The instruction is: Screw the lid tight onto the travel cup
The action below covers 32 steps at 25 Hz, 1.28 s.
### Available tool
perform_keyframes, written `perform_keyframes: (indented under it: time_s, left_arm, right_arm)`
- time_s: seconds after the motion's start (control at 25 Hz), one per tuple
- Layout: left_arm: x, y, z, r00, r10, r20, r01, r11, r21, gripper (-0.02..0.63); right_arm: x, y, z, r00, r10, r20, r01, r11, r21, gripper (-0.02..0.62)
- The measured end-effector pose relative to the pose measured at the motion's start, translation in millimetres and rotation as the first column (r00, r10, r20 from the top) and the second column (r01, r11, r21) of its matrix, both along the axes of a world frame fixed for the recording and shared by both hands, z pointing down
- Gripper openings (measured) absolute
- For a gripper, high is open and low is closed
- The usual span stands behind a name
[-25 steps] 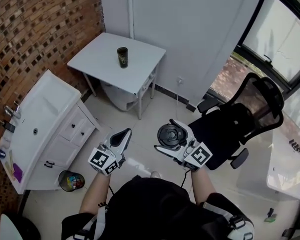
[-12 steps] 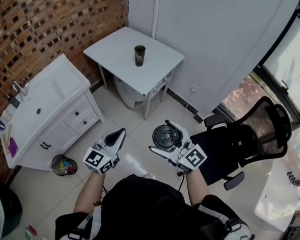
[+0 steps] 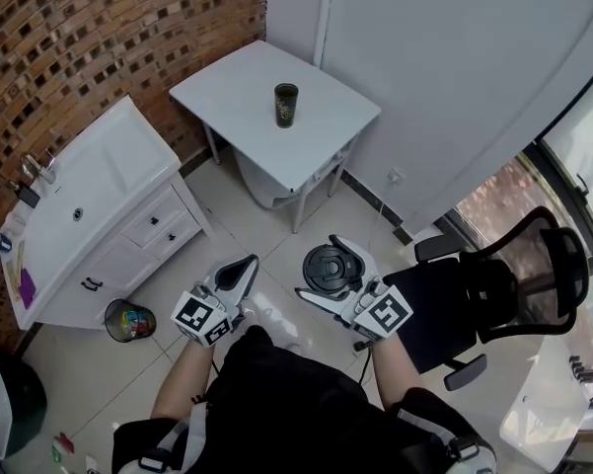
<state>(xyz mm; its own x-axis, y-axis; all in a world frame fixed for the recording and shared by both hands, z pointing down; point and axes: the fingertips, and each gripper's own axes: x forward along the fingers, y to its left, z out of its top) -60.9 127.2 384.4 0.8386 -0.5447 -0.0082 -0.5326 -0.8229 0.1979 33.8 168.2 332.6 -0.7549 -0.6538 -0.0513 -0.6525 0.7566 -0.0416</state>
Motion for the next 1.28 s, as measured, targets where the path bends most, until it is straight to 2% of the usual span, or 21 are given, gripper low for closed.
perform_keyframes:
  time_s: [0.24,0.44,0.68,0.88,1.0,1.28]
  left_arm:
    - [-17,-87,-3,1.0,0.011,-0.019,-0.01,0.999,0.037,0.003]
    - [-32,-158,-13,0.999,0.051,0.007,-0.052,0.995,0.084,0.003]
    - [-42,-206,-12,0.998,0.06,-0.021,-0.058,0.995,0.082,0.003]
    - [-47,-238,4,0.999,0.039,0.004,-0.039,0.998,0.04,0.003]
    - [-41,-259,11,1.0,0.012,0.004,-0.012,1.0,0.027,0.003]
    - [-12,-326,14,0.994,-0.059,0.088,0.057,0.998,0.03,0.004]
  right_arm:
    - [-14,-82,2,0.999,0.025,-0.035,-0.024,1.0,0.018,0.488]
    - [-24,-144,-7,0.998,0.055,-0.003,-0.054,0.997,0.06,0.488]
    - [-35,-200,-2,0.996,0.083,-0.018,-0.082,0.996,0.04,0.488]
    - [-48,-227,13,0.999,0.043,-0.025,-0.043,0.999,0.001,0.488]
    - [-39,-250,17,1.0,0.022,-0.015,-0.022,1.0,-0.002,0.488]
    - [-8,-340,33,0.998,-0.055,0.009,0.056,0.998,-0.021,0.488]
